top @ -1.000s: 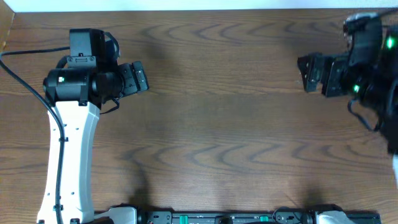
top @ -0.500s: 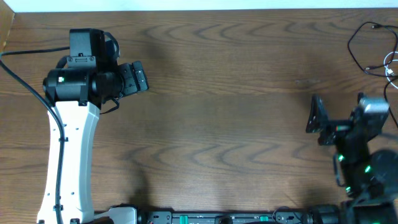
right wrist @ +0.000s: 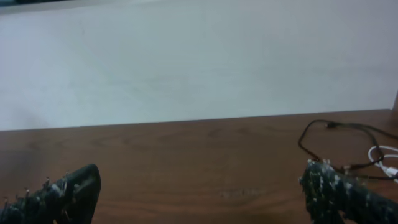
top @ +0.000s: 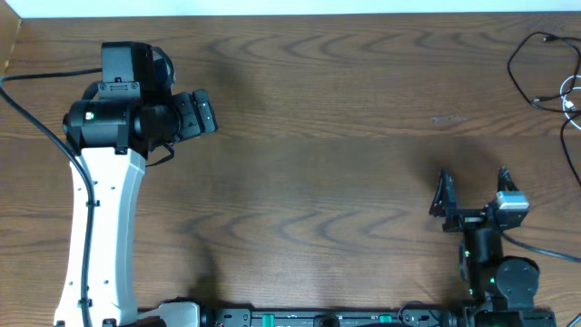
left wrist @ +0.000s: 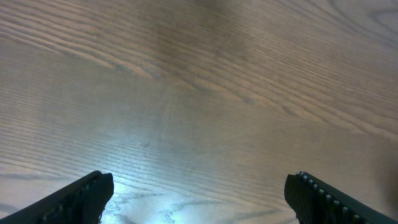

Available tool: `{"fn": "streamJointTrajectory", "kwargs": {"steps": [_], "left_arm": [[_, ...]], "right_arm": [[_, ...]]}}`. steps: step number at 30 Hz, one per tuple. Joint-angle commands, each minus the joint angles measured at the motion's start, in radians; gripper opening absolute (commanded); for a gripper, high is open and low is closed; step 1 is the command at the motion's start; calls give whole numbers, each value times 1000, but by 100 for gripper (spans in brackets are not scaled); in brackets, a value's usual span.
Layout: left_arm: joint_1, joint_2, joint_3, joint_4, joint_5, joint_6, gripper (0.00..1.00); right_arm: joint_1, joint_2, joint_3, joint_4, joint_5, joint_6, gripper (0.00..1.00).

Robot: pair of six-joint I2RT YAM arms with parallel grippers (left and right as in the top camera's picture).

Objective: Untangle cables

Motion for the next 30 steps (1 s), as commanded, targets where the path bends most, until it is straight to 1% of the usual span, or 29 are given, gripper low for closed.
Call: {"fn": "streamJointTrajectory", "kwargs": {"steps": [1, 6, 9, 30], "left_arm": [[0, 4, 3, 0, -3, 13, 93], [0, 4, 3, 0, -3, 13, 93], [0, 4, 3, 0, -3, 13, 94], [0, 4, 3, 0, -3, 13, 93]], "right_arm": [[-6, -59, -53, 5, 11, 14, 99], [-8, -73, -57, -68, 12, 13, 99], [-8, -73, -57, -162, 6, 13, 99], [-7, -71, -57, -160, -7, 13, 99]]}}
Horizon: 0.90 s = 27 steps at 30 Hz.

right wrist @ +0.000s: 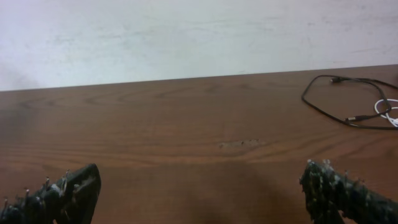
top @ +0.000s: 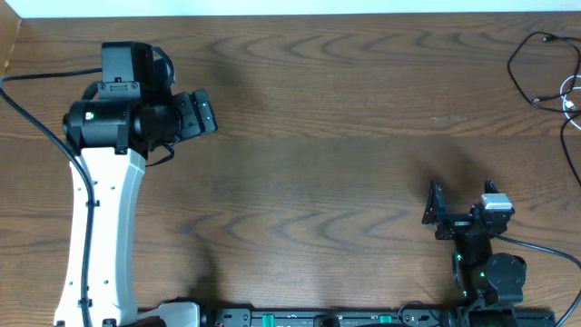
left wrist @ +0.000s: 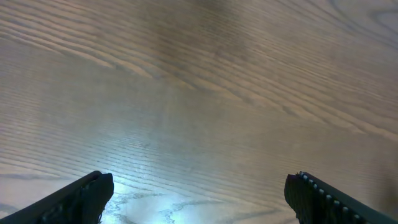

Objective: Untangle cables

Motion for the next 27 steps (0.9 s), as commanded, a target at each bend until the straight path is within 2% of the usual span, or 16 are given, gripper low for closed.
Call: {"fn": "streamJointTrajectory", "kwargs": {"steps": [1, 3, 4, 5, 9, 12, 18, 27], "left_arm": [[-5, 4, 3, -2, -4, 13, 94], [-2, 2, 3, -3, -23, 28, 93], [-2, -5, 3, -10, -108, 58, 93], [-2, -10, 3, -10, -127, 58, 94], [-2, -72, -5, -74, -129, 58, 94], [-2, -153, -41, -58, -139, 60, 93], [-2, -487, -286, 233, -138, 78, 94], [-1, -894, -778, 718, -138, 89, 93]], "right_arm": [[-7, -5, -2, -4, -3, 11, 99], [-7, -5, -2, -4, -3, 11, 99], [-7, -5, -2, -4, -3, 11, 99], [-7, -5, -2, -4, -3, 11, 99], [-7, -5, -2, -4, -3, 11, 99], [-7, -5, -2, -5, -3, 11, 99], [-7, -5, -2, -4, -3, 11, 99], [-7, -5, -2, -4, -3, 11, 99]]}}
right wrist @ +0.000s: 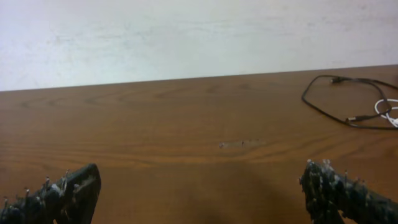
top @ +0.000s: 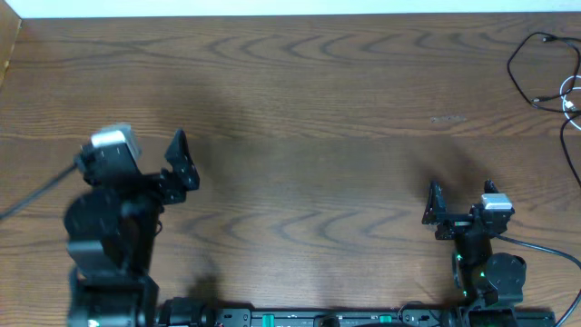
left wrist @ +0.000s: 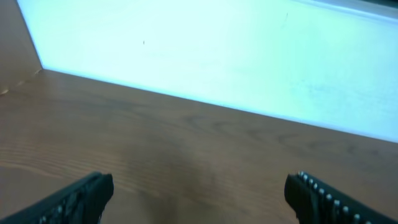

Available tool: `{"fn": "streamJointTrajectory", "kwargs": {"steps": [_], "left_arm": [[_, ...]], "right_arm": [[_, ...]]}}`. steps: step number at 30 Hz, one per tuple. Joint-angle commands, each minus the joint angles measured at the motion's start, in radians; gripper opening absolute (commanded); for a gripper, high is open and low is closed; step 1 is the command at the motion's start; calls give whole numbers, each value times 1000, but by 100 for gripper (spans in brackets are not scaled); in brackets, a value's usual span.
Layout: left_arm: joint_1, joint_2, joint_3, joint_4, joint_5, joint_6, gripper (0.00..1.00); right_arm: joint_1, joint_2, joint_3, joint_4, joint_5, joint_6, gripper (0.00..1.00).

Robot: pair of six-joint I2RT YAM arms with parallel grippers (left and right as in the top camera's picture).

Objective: Untangle cables

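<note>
A thin black cable (top: 511, 64) lies in a loose loop at the table's far right corner, beside a white cable (top: 572, 91) at the right edge. The right wrist view shows the black cable (right wrist: 303, 96) and the white cable (right wrist: 385, 111) far ahead to the right. My right gripper (top: 461, 202) (right wrist: 199, 199) is open and empty, low at the front right. At the front left my left gripper (top: 143, 156) (left wrist: 199, 196) is also open and empty. No cable shows in the left wrist view.
The brown wooden table (top: 318, 136) runs back to a white wall (right wrist: 186, 37). The arm bases and a rail sit along the front edge. A wooden panel edges the far left corner (left wrist: 15, 50).
My left arm was stretched over the far left of the table, looking down. It is now folded back at the front left, its camera looking level toward the wall. The right arm is unchanged.
At first my right gripper stood open a little forward of the front right edge, and my left was over the far left. Then the right sat lower and nearer the front edge. Now the left is back too. The cables lie where they were.
</note>
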Motion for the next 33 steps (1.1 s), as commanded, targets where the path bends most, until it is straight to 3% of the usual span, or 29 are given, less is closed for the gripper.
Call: {"fn": "streamJointTrajectory", "kwargs": {"steps": [1, 7, 15, 21, 30, 33], "left_arm": [[-2, -123, -207, 139, -11, 31, 93], [0, -349, -514, 407, -11, 55, 93], [1, -550, -820, 608, -7, 54, 93], [1, -608, -912, 607, -8, 54, 94], [0, -631, -911, 380, -13, 54, 93], [0, -628, -911, 391, -8, 54, 94]], "right_arm": [[-7, -5, -2, -3, -2, 11, 99], [-7, -5, -2, -3, -2, 11, 99], [-7, -5, -2, -3, -2, 11, 99], [-7, -5, -2, -3, -2, 11, 99], [-7, -5, -2, -3, -2, 11, 99], [-7, -5, -2, -3, -2, 11, 99]]}}
